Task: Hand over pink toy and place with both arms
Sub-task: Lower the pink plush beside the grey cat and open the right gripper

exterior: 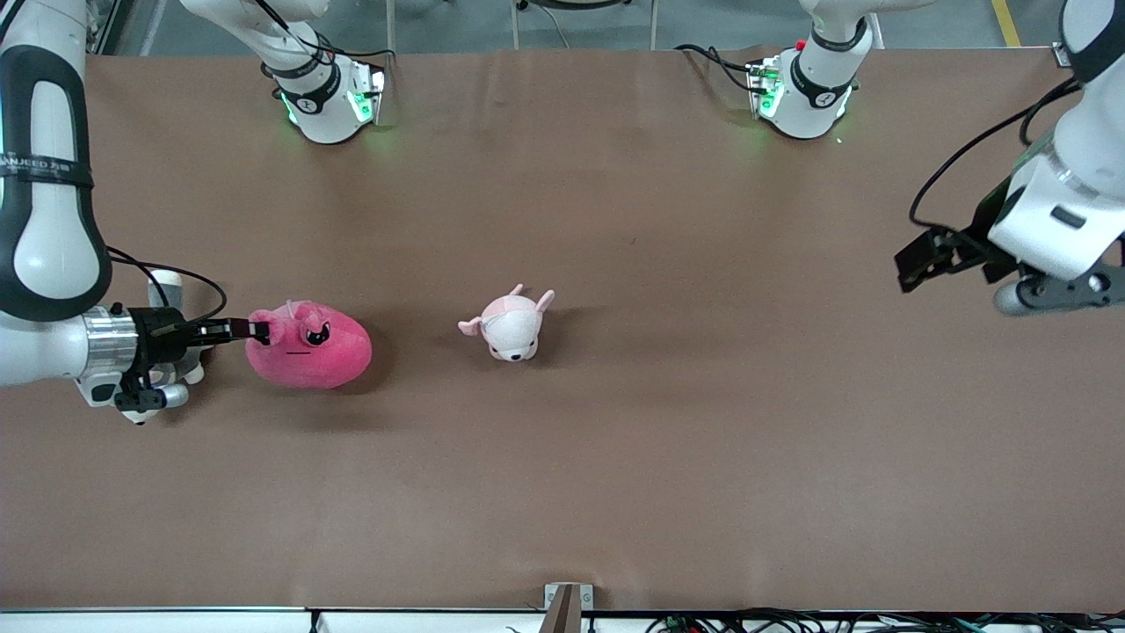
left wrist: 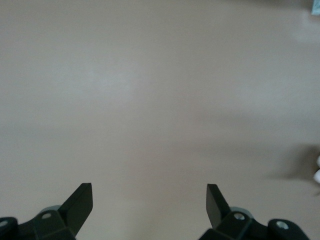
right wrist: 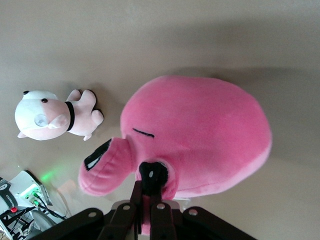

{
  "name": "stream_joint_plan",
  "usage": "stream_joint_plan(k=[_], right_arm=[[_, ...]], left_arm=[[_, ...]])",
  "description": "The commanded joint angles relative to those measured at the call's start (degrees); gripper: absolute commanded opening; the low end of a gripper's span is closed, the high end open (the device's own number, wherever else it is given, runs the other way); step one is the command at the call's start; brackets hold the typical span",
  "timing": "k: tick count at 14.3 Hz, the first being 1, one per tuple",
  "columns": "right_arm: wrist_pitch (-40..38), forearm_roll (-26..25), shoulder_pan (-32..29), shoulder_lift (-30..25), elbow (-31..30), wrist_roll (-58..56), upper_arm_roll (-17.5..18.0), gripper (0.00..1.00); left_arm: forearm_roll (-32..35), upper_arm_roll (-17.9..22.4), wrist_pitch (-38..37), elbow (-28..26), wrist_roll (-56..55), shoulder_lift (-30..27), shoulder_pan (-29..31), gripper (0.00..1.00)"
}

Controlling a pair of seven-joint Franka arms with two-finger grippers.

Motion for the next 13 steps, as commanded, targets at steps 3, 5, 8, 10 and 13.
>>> stream_joint_plan(k=[3, 5, 8, 10, 13], right_arm=[[-0.46, 0.81, -1.45, 1.78, 1.22, -1.80, 0.98, 0.00], [-0.46, 0.72, -1.45, 2.49, 1.22, -1.97, 0.98, 0.00], [-0.37, 0.81, -1.54, 2.93, 1.22, -2.32, 0.98, 0.00], [-0.37, 0.81, -1.63, 3.45, 1.30, -2.50, 0.98, 0.01], [-0.28, 1.33, -1.89, 4.42, 1.30, -2.67, 1.07, 0.01]], left_arm=[[-3.92, 5.47, 0.40, -14.80, 6.51, -12.49, -1.25, 1.00], [-4.01, 5.56, 0.40, -17.80, 10.37, -14.78, -0.81, 1.00], [-4.01, 5.91, 1.62, -21.40, 10.74, -17.42, -0.54, 1.00], [-5.32, 5.82, 1.81, -21.85, 10.91, -18.22, -0.37, 1.00], [-6.12, 5.82, 1.37, -21.94, 10.91, -18.66, -0.37, 1.00]])
